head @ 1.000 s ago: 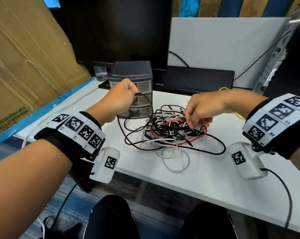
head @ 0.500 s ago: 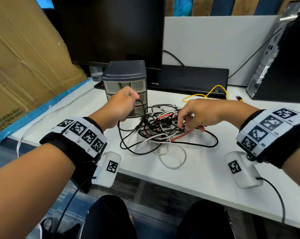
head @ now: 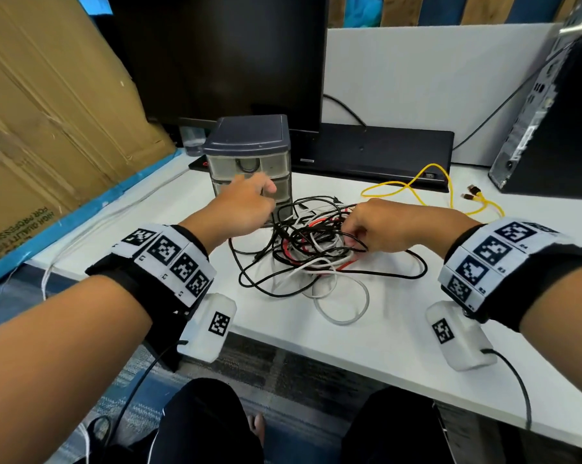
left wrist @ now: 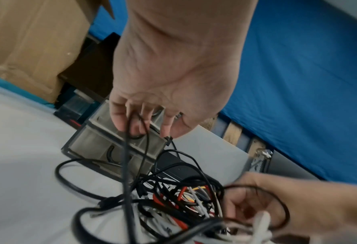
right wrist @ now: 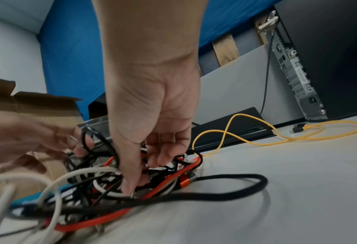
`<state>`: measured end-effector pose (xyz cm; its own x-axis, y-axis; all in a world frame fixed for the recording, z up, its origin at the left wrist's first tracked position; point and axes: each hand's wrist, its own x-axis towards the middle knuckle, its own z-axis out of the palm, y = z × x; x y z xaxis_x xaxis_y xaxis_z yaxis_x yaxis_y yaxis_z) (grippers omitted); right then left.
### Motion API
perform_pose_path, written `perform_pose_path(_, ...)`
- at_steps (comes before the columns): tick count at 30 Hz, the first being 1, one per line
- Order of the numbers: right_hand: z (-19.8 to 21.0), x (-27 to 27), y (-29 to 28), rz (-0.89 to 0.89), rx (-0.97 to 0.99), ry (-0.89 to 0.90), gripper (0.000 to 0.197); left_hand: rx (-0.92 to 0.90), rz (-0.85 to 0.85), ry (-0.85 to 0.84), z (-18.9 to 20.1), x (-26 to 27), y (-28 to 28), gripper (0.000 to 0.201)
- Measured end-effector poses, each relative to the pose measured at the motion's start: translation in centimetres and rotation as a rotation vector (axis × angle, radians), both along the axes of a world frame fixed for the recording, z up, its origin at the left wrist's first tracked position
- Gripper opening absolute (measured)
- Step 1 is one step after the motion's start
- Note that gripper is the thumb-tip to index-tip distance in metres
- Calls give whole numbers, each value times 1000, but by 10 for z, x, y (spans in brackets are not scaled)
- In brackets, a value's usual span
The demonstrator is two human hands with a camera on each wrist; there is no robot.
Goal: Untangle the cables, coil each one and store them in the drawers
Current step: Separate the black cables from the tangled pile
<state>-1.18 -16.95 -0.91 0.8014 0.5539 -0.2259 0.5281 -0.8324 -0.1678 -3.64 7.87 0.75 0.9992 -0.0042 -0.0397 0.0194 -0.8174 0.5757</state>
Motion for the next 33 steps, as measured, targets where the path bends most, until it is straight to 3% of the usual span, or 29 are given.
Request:
perform_pose_path(2, 5, 1, 3, -6, 56, 45, 34, 120, -46, -97, 2, 1, -5, 33)
perform_pose_path(5, 17, 1, 8, -22, 223, 94, 33, 5, -280, -226, 7, -3, -24, 31)
perform_pose_path(9, 34, 2, 12, 4, 336, 97, 15, -125, -497, -103, 8, -8, -47, 41)
perform_pose_path(13, 45, 2, -2, -34, 484, 176, 13, -154, -489, 24, 12, -6, -48, 47)
perform_pose_path(18, 51, 12, -8, -219, 1017, 23, 17, 18, -409, -65, 8, -4, -47, 27)
perform_pose_path(22, 67, 20, -1, -395, 1371, -112, 27, -30, -404, -96, 1, -3, -47, 17)
perform_pose_path(25, 68, 24, 4, -466, 1418, -171, 27, -101, -430, -55, 4, -3, -44, 7)
perform_pose_path(33, 55, 25, 25, -481, 1404, -102, 19, -108, -441, -62, 20, -7, -56, 17)
